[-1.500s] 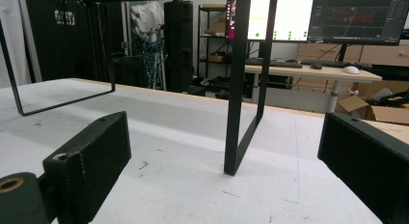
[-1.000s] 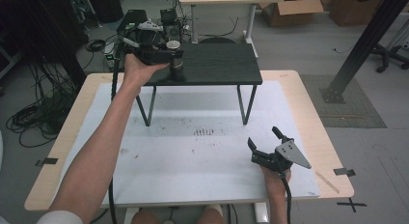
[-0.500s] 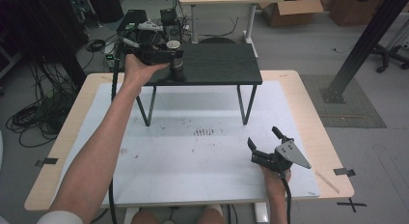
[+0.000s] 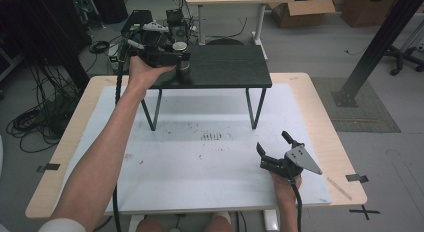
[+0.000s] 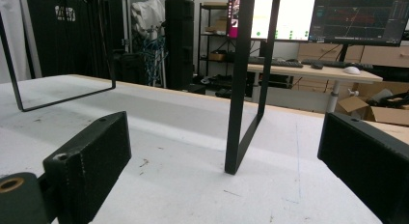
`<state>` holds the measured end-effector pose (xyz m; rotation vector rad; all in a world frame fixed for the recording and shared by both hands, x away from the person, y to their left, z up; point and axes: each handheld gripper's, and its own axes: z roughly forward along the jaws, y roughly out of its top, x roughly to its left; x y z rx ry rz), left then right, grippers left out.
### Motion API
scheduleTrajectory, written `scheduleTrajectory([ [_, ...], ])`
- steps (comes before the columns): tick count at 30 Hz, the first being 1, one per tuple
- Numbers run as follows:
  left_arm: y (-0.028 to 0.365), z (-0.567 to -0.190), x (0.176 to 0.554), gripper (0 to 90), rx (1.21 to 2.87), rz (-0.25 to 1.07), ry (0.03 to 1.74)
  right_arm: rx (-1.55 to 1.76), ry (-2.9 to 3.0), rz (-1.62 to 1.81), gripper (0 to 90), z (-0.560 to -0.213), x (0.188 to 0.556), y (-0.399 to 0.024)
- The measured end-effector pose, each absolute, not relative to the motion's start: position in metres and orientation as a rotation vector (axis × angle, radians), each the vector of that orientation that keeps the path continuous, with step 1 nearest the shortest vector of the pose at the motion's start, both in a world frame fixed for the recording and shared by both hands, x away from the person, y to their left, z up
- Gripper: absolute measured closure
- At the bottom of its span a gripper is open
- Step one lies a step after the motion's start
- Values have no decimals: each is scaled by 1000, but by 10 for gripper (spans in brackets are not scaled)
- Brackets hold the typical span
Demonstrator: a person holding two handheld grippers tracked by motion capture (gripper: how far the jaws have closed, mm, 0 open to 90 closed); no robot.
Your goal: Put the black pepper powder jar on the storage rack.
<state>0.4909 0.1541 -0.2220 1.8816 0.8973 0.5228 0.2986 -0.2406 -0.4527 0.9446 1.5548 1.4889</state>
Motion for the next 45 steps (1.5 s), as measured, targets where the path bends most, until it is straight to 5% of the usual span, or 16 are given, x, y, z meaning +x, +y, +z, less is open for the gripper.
scheduleTrajectory([
  [12,151,-217,483,2,1872,573,889,943,1556,1486,43,-453,299,-240],
  [45,197,-212,417,7,1815,607,781,949,1553,1497,43,-453,299,-242],
])
